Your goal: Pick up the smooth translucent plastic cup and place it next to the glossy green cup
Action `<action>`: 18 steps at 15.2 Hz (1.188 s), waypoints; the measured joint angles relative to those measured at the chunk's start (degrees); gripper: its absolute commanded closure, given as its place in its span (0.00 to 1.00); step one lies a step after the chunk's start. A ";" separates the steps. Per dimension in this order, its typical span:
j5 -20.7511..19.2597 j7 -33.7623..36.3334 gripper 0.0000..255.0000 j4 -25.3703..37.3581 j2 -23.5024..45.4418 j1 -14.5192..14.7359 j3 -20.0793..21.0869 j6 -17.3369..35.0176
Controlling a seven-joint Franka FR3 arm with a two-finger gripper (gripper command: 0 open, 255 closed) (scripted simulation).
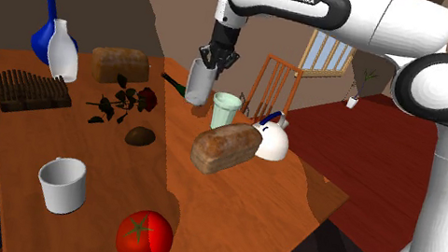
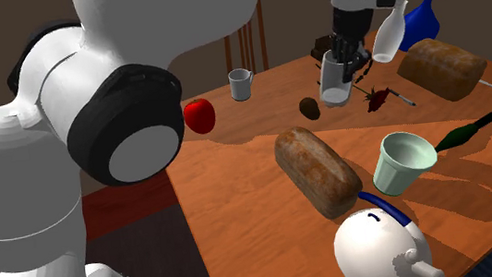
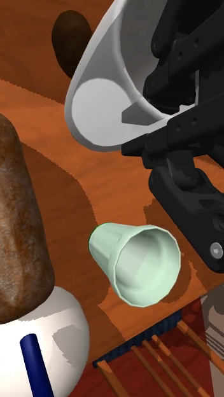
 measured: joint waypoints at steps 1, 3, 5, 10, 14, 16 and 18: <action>0.12 0.08 1.00 -1.50 -0.44 -0.22 0.03 1.05; 0.26 0.15 1.00 -3.97 -0.95 -0.61 0.02 3.01; 0.16 0.35 1.00 -5.20 -0.77 -0.66 -0.03 4.41; 0.21 0.67 1.00 -9.95 -1.34 -1.23 -0.10 8.57; 0.12 1.00 1.00 -13.06 -1.45 -1.51 -0.18 11.55; -0.08 1.15 1.00 -14.07 -1.03 -1.55 -0.28 12.95; -0.23 1.30 1.00 -15.26 -0.80 -1.63 -0.36 14.35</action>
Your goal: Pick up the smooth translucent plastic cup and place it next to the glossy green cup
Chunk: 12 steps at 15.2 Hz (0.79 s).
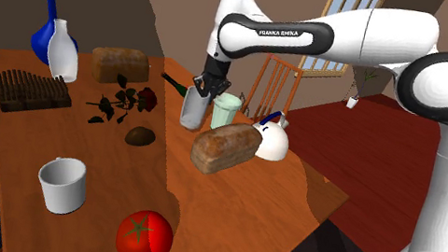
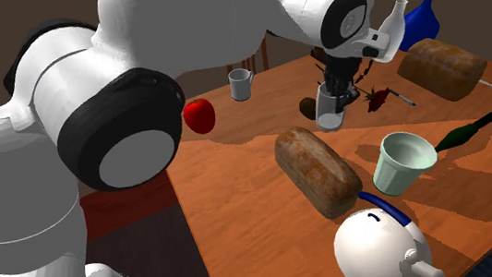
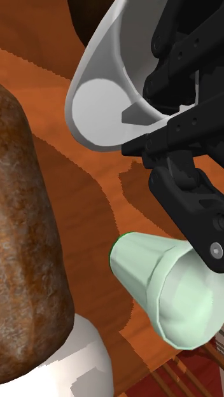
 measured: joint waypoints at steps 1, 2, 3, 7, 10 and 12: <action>-0.09 0.17 1.00 -0.62 0.12 0.02 -0.03 0.71; -0.20 0.30 1.00 -1.06 0.29 0.05 -0.06 1.31; -0.27 0.31 1.00 -1.63 0.44 -0.03 -0.12 2.02; -0.74 0.83 1.00 -3.70 1.24 0.01 -0.32 4.81; -0.99 1.15 1.00 -5.53 1.45 -0.07 -0.44 6.82; -1.32 1.36 1.00 -6.27 2.14 -0.05 -0.62 8.21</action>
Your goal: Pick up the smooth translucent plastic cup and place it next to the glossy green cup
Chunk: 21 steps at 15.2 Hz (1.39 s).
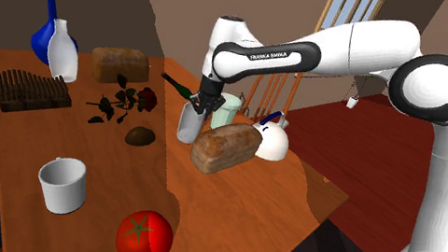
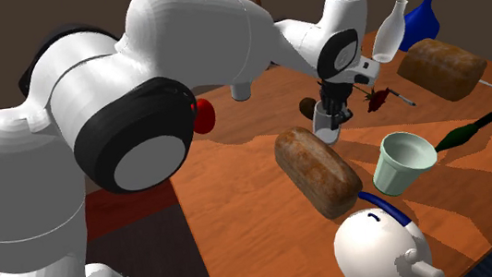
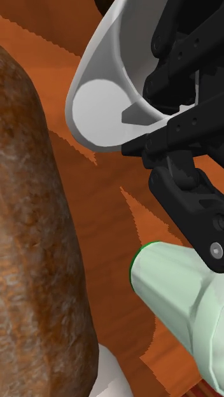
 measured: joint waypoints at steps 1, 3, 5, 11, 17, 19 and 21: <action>-0.16 0.22 1.00 -0.32 0.29 0.10 -0.05 0.58; -0.34 0.36 1.00 -1.17 0.53 0.06 -0.15 1.65; -0.40 0.39 1.00 -1.27 0.66 0.06 -0.19 1.88; -0.41 0.41 0.00 -1.33 0.67 0.06 -0.20 1.98; -0.23 0.30 0.00 -0.93 0.31 0.04 -0.10 1.26; 0.42 -0.02 0.00 -0.20 -1.34 -0.07 0.28 -0.99; 0.80 -0.18 0.00 1.03 -2.12 0.02 0.52 -2.92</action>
